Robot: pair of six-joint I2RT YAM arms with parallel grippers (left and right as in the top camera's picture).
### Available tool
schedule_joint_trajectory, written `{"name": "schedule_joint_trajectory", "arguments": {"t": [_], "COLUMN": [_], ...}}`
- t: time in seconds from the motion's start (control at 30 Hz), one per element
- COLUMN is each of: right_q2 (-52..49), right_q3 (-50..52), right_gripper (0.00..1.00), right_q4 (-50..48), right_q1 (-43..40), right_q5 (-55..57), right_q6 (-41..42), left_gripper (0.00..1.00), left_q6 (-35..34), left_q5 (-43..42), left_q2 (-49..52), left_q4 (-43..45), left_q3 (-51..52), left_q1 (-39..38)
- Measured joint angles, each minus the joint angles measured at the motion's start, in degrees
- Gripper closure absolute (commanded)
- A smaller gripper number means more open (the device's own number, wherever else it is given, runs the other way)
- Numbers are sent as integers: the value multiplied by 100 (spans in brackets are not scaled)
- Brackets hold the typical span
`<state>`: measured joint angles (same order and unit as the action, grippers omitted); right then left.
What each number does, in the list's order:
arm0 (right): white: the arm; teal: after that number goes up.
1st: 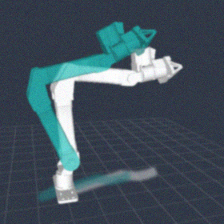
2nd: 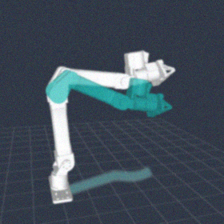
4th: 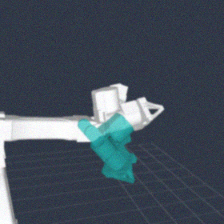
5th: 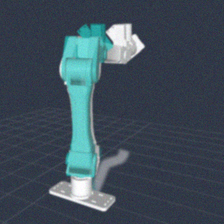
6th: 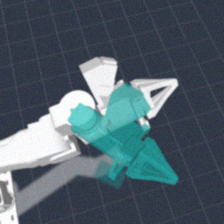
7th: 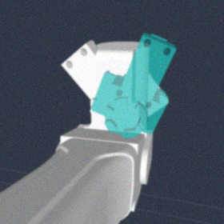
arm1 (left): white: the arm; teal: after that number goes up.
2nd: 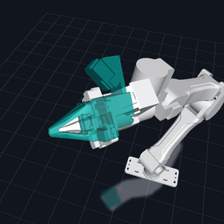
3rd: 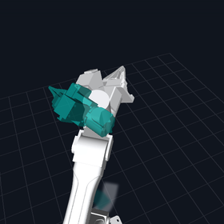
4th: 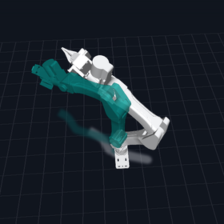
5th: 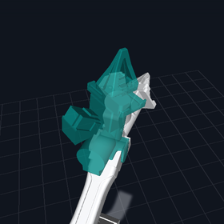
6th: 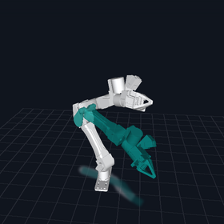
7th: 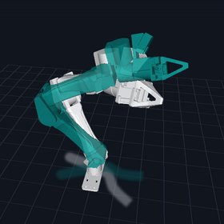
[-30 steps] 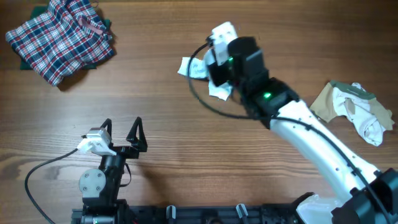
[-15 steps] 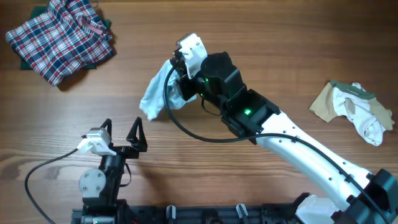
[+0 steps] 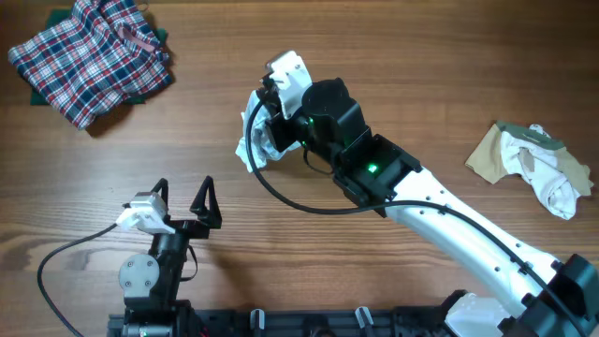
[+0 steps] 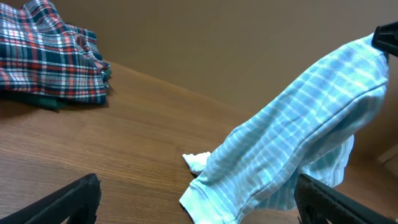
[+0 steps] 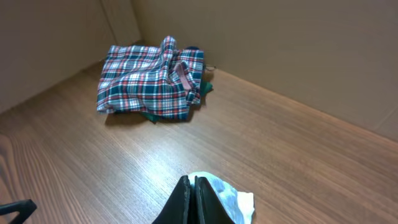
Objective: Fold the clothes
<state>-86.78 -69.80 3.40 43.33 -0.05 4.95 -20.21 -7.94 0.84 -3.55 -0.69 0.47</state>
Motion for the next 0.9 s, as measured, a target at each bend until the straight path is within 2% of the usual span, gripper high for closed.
{"name": "schedule_joint_trajectory", "arguments": {"t": [0.1, 0.2, 0.3, 0.37, 0.47, 0.6, 0.8, 0.9], "right_q2": [0, 0, 0, 0, 0, 0, 0, 0], "right_q3": [0, 0, 0, 0, 0, 0, 0, 0], "right_gripper": [96, 96, 96, 96, 96, 95, 96, 96], "right_q4": [17, 31, 35, 35, 28, 28, -184, -201], "right_q1": [0, 0, 0, 0, 0, 0, 0, 0], "right_q5": [-15, -15, -17, -17, -17, -15, 15, 44], "right_q6": [0, 0, -7, -7, -7, -7, -7, -7], "left_gripper": [0, 0, 0, 0, 1, 1, 1, 0], "left_q6": [-31, -393, -647, -802, -1207, -1285, -590, -271], "left_q5": [-2, -105, -654, -1246, -1727, -1932, -1912, -1320], "left_q2": [0, 0, 0, 4, 243, 1088, 2885, 3952], "left_q4": [0, 109, 732, 802, -162, -1615, -1891, -2197], "left_q3": [0, 4, 24, 17, -74, -562, -1392, -2116], "left_q1": [0, 0, 0, 0, 0, 0, -413, -1056]}}
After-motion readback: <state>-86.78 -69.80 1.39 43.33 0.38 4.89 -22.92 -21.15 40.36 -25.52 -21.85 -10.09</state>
